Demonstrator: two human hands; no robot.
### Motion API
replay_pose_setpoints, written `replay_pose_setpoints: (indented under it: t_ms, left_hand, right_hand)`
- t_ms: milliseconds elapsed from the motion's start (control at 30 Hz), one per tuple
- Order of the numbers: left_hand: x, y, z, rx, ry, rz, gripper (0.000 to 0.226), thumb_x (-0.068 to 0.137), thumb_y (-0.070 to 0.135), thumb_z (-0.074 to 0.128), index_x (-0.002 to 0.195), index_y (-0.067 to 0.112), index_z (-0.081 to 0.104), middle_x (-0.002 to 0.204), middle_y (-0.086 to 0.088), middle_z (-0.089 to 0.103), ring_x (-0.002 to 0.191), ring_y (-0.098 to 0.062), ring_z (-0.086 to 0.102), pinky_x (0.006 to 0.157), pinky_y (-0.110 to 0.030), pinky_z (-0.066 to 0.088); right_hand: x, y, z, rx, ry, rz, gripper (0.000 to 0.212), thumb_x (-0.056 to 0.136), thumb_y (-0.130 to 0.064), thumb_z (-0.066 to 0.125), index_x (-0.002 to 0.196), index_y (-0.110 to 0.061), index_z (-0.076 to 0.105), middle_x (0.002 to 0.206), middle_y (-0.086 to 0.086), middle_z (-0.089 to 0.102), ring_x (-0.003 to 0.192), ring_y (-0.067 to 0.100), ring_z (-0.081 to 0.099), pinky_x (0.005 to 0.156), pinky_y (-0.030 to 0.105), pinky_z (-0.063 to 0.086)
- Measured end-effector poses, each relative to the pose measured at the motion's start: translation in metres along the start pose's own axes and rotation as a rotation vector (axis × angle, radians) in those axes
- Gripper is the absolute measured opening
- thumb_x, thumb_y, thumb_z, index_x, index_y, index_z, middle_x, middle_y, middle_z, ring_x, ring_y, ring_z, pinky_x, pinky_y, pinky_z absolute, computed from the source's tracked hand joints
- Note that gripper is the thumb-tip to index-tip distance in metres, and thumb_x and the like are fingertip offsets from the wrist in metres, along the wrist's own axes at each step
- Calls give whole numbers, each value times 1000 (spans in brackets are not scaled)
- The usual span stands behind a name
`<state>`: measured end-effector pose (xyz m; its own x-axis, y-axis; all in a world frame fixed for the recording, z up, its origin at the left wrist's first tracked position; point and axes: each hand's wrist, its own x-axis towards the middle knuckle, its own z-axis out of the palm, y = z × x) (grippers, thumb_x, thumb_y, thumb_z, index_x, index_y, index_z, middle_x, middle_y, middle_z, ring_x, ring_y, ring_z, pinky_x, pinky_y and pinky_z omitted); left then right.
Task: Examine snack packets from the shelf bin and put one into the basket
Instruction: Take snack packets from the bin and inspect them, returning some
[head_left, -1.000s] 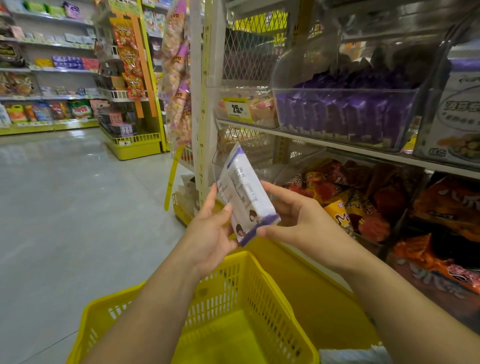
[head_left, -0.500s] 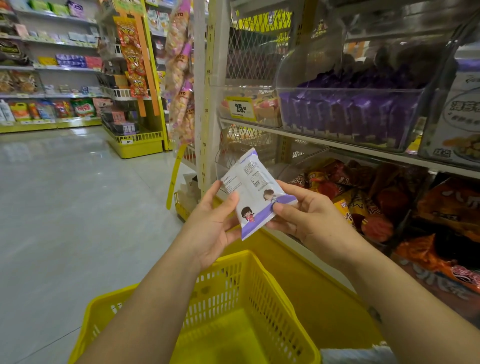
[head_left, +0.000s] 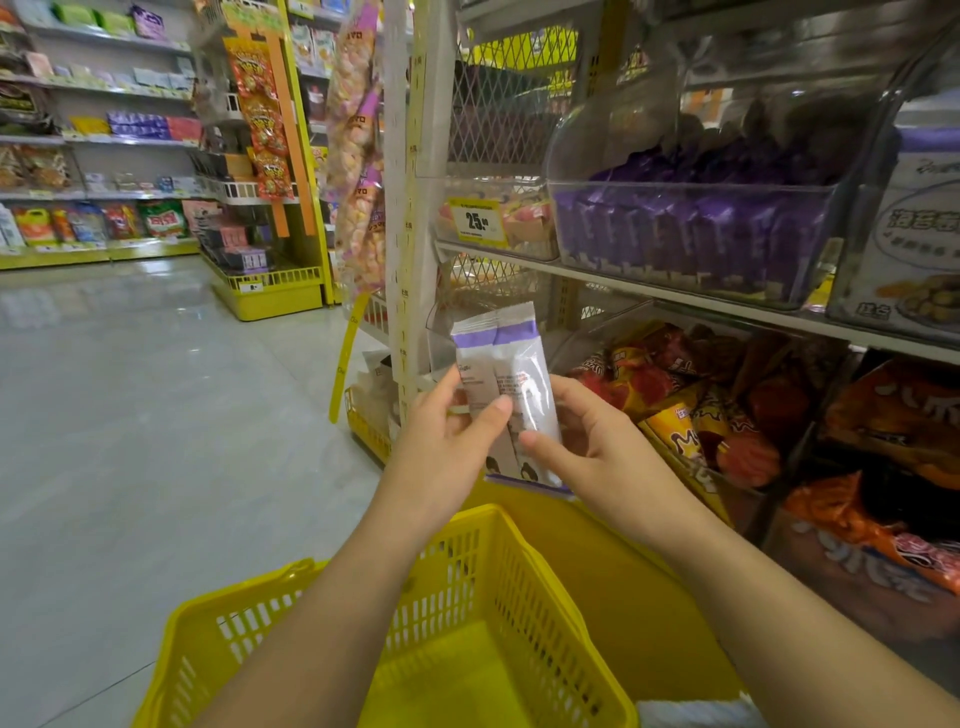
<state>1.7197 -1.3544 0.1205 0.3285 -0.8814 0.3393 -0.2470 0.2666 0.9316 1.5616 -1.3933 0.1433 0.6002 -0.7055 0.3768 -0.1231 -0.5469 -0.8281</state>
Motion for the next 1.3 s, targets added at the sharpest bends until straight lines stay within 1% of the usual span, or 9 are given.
replay_pose_setpoints:
  t_ms: [100, 167, 333, 500, 667, 867, 1100, 1200, 1300]
  left_hand:
    - [1, 0, -1, 71, 112, 69, 62, 87, 25, 67, 143, 36, 43, 119, 16, 62, 91, 1, 69, 66, -15, 55]
    - [1, 2, -1, 114, 143, 50, 73, 84, 24, 70, 148, 33, 36, 122, 20, 58, 90, 6, 67, 60, -6, 49]
    - [0, 5, -7, 180, 233, -1, 61, 83, 18, 66, 141, 28, 49, 75, 43, 61, 84, 15, 63, 60, 1, 44]
    - [2, 10, -18, 168, 346, 8, 41, 87, 24, 64, 128, 26, 63, 101, 20, 67, 94, -4, 68, 78, -27, 58]
    - [6, 4, -25, 111, 312, -45, 36, 88, 10, 58, 121, 21, 68, 109, 3, 72, 103, -19, 67, 89, -44, 57]
    - [11, -1, -26, -10, 234, -73, 41, 86, 12, 67, 126, 23, 64, 115, 12, 69, 107, -13, 66, 86, -38, 58]
    - [8, -5, -8, 44, 136, -58, 77, 78, 2, 69, 144, 30, 41, 109, 33, 55, 103, 4, 61, 87, -28, 56]
    - [6, -11, -3, 28, 77, -94, 88, 76, 0, 69, 147, 37, 32, 107, 39, 46, 98, 15, 54, 75, -16, 51]
    - [5, -18, -1, -75, -5, -166, 96, 76, -6, 69, 149, 39, 25, 111, 39, 45, 89, 21, 58, 69, -15, 54]
  right_hand:
    - [-1, 0, 2, -143, 30, -32, 48, 91, -11, 63, 133, -30, 52, 109, -6, 69, 91, 7, 66, 83, 34, 55]
    - [-2, 0, 4, -238, 41, -42, 49, 89, -16, 66, 131, -35, 52, 107, -8, 70, 87, 11, 67, 81, 40, 55]
    - [-3, -4, 9, -415, 15, -82, 51, 84, -25, 68, 129, -42, 53, 103, -21, 66, 83, 6, 64, 78, 37, 53]
    - [-3, -8, 15, -492, -11, -118, 53, 83, -29, 66, 131, -44, 51, 101, -14, 69, 85, 14, 63, 74, 41, 52]
    - [-4, -6, 15, -539, -15, -134, 50, 82, -33, 65, 128, -43, 51, 100, -9, 70, 83, 14, 63, 70, 42, 52]
    - [-1, 3, 11, -373, 35, -66, 45, 81, -30, 65, 122, -46, 58, 91, -15, 70, 69, 7, 66, 69, 37, 54]
    - [0, 8, 11, -108, 14, 2, 41, 86, -11, 65, 120, -34, 65, 93, -3, 73, 74, 14, 72, 56, 23, 55]
    - [-1, 8, 9, 22, -6, 49, 38, 90, -6, 61, 122, -26, 64, 100, 2, 73, 77, 19, 74, 58, 30, 58]
    - [0, 7, 6, 51, 1, 68, 38, 91, -3, 60, 119, -29, 65, 100, -1, 75, 76, 26, 74, 62, 43, 61]
